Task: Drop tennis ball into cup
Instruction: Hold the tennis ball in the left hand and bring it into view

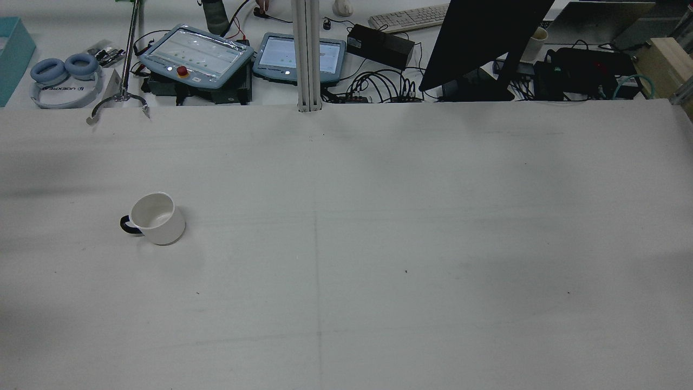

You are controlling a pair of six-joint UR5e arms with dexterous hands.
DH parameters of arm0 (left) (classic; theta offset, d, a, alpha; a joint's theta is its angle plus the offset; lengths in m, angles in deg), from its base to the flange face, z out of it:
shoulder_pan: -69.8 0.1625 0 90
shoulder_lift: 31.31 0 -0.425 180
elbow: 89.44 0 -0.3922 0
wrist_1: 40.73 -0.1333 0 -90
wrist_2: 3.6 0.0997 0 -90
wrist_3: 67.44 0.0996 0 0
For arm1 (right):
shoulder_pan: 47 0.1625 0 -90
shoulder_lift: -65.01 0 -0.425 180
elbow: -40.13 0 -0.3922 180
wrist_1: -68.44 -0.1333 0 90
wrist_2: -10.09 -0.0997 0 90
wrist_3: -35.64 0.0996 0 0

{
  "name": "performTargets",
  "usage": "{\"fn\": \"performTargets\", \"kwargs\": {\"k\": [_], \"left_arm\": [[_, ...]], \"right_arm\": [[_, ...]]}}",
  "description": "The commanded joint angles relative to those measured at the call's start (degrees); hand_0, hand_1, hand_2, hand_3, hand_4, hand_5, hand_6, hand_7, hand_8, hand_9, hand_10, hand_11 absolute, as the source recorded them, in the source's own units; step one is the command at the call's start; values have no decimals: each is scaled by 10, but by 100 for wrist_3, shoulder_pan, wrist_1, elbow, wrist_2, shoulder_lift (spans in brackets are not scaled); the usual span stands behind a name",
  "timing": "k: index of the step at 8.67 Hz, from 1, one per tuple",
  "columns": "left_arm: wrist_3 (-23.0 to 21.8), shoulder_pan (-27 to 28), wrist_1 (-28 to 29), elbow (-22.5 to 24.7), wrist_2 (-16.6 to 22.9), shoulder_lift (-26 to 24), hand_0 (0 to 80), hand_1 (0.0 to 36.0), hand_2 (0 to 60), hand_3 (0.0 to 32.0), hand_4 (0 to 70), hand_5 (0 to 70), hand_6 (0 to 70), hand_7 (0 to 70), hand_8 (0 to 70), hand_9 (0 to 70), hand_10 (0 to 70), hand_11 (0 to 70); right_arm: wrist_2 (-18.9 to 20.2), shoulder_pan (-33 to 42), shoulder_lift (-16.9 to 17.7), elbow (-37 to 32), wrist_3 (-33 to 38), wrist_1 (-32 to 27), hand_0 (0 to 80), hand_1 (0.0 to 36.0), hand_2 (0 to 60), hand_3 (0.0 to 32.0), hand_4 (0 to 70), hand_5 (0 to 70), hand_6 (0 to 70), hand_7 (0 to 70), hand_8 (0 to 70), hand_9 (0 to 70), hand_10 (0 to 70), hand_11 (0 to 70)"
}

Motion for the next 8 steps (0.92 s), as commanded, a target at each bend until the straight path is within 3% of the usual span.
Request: {"fn": "performTargets", "kwargs": {"k": [1,3,4,6,8], "left_arm": [[-8,8,-15,-41,-1,-50,578,167,119,0,237,242,700,700,448,574,364,527],[-8,34,56,19,-10,-51,578,167,119,0,231,242,700,700,447,572,357,519],[1,312,39,168,-10,-60,574,164,126,0,228,248,700,700,445,570,355,515],[36,1277,-171,336,-272,-391,575,175,109,0,218,221,700,700,437,565,343,501],[97,2183,-312,266,-728,-726,570,169,136,0,229,237,700,700,447,572,353,513]], "right_arm": [[0,0,0,2,0,0,0,0,0,0,0,0,0,0,0,0,0,0],[0,0,0,2,0,0,0,0,0,0,0,0,0,0,0,0,0,0],[0,0,0,2,0,0,0,0,0,0,0,0,0,0,0,0,0,0],[0,0,0,2,0,0,0,0,0,0,0,0,0,0,0,0,0,0],[0,0,0,2,0,9,0,0,0,0,0,0,0,0,0,0,0,0]]}}
